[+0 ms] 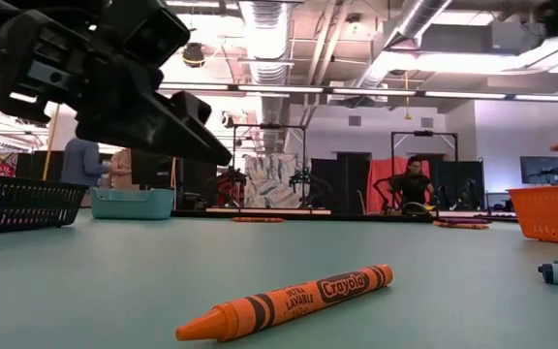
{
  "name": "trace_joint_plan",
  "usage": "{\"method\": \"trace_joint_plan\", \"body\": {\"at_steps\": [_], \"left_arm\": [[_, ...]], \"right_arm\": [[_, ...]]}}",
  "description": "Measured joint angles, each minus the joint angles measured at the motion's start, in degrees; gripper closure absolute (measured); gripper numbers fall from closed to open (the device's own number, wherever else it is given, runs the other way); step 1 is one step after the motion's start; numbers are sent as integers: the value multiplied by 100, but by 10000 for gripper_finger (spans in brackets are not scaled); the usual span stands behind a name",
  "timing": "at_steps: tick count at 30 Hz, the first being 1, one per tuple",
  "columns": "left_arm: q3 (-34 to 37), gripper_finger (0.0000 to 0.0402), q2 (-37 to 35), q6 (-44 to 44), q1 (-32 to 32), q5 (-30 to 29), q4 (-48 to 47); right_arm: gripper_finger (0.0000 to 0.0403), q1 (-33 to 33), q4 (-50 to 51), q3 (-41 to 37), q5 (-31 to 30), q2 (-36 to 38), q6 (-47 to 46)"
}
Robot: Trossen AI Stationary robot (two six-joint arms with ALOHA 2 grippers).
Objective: Sort crayons
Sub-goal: Put the orange crayon into the orange bin
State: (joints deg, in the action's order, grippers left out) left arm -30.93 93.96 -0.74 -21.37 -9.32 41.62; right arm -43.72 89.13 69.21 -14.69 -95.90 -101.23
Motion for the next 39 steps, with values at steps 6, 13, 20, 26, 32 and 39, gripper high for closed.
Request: {"method": "trace_joint_plan", "body": {"at_steps": [6, 13, 20, 26, 32, 39], "left_arm": [[-297, 237, 273, -37, 0, 72, -18], [-602, 237, 373, -397, 0, 464, -248], [-613, 237, 373, -844, -119, 457, -364], [-613, 237, 373, -1083, -358, 358, -314], [-613, 237, 373, -1247, -623, 252, -313], [-611, 237, 373, -1281, -903, 59, -314]], "right_arm": [[402, -309, -697, -842, 35, 569, -664], [396, -306, -1346, -1446, 116, 660, -698], [384, -313, -1414, -1593, 115, 660, -704], [327, -317, -1395, -1594, -53, 665, -650], [275, -326, -1390, -1520, -428, 670, -331], [255, -397, -1544, -1055, -1652, 671, 546]]}}
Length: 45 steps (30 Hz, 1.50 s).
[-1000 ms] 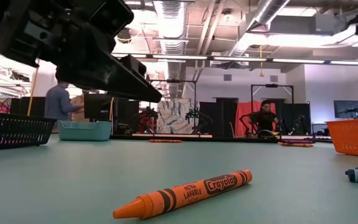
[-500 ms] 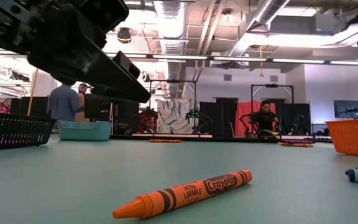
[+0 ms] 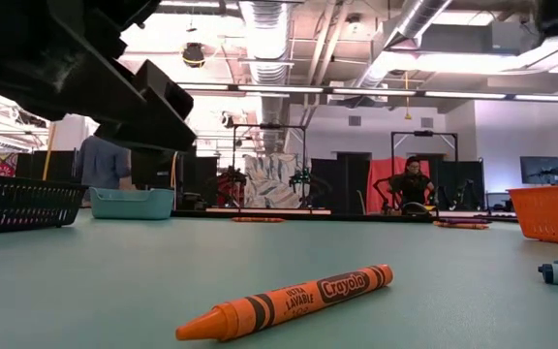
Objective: Sort crayons
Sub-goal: Put the orange crayon into the orange bin
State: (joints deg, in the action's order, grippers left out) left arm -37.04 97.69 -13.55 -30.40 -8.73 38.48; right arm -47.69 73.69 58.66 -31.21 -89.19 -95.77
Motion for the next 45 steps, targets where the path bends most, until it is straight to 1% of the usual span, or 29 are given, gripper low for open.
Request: {"method": "trace_joint_plan", "body": {"at_steps": [3, 6, 10, 13, 15, 18, 20, 23, 30, 36, 40, 45], "left_arm": [[0, 237, 0, -3, -59, -124, -7], [0, 237, 0, -3, -72, -217, -37], [2, 237, -2, -3, -72, -324, -68], [2, 237, -2, -1, -72, -394, -84], [2, 237, -2, -2, -72, -424, -137], [2, 237, -4, -58, -72, -508, -277], [2, 237, -4, -104, -72, -546, -363], [2, 237, -4, -169, -72, -557, -458], [2, 237, -7, -176, -72, -562, -494], [7, 237, -7, -211, -72, -553, -555], [7, 237, -7, -215, -72, -553, -553], [7, 237, -7, -215, -72, -557, -557]], "right_arm": [[256, -7, -574, 87, -528, 0, 801], [256, 67, -1702, 87, -848, -11, 2062], [256, 244, -3390, 87, -812, -13, 4017], [256, 328, -4470, 87, -783, -13, 5183], [256, 371, -4982, 87, -763, -13, 5804], [256, 453, -5467, 87, -594, -13, 6460], [256, 523, -5658, 87, -413, -15, 6708], [253, 647, -5885, 91, -176, -123, 6832], [230, 788, -6592, 123, 284, -905, 7243], [221, 814, -6637, 553, 390, -1466, 7717], [222, 840, -6635, 849, 615, -1811, 8111], [228, 927, -6638, 1134, 1065, -2257, 8301]]}}
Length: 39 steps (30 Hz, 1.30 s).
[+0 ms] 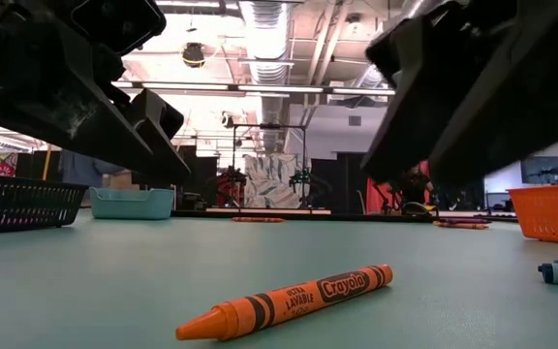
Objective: Sort crayons
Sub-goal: Put the orange crayon into the orange bin
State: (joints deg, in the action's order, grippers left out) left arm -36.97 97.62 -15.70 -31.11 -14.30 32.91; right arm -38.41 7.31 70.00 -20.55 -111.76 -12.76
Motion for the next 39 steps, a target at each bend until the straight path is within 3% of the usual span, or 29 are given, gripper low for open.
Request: {"method": "trace_joint_plan", "body": {"at_steps": [8, 26, 33, 39], "left_arm": [[0, 237, 0, 0, 0, -6, -1], [0, 237, 0, 28, 0, -5, -40], [-2, 237, 0, 103, -2, 4, -37], [-2, 237, 0, 101, -5, 80, -51]], "right_arm": [[240, 67, -28, 376, 305, -394, 557], [244, 559, 144, 373, 1174, -388, 691], [244, 542, -116, 429, 1323, -895, 619], [293, 540, 34, 655, 1292, -1089, 560]]}}
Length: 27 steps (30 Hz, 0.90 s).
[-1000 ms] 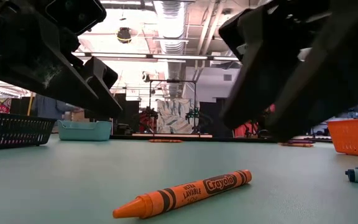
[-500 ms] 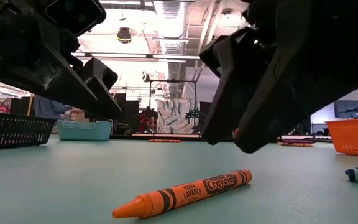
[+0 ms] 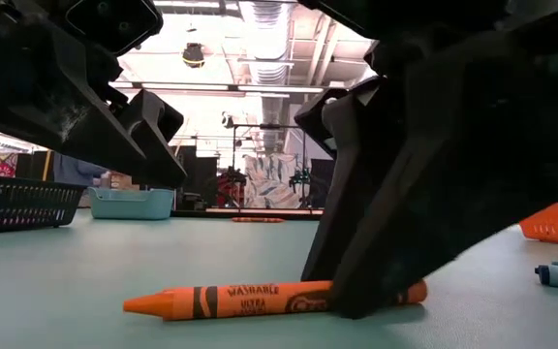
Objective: Sort crayons
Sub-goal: Put the orange crayon into the orange bin
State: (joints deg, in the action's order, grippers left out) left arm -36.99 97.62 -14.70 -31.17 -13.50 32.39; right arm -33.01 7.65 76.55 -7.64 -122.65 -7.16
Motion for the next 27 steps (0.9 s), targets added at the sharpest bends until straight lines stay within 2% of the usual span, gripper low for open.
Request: {"method": "trace_joint_plan", "body": {"at_steps": [6, 11, 17, 21, 27], "left_arm": [[0, 237, 0, 48, -1, 4, 14], [0, 237, 0, 50, -1, 4, 9], [0, 237, 0, 97, -1, 4, 1], [0, 237, 0, 154, -1, 4, -10], [0, 237, 0, 252, -1, -2, -14]], "right_arm": [[390, 11, 151, 3, -5, 30, 11], [397, 9, 194, -4, -12, 38, -122], [400, 6, 502, -37, -235, 378, -223], [401, 8, 1143, -42, -629, 843, -674], [402, 4, 2959, -34, -1231, 1487, -2003]]}}
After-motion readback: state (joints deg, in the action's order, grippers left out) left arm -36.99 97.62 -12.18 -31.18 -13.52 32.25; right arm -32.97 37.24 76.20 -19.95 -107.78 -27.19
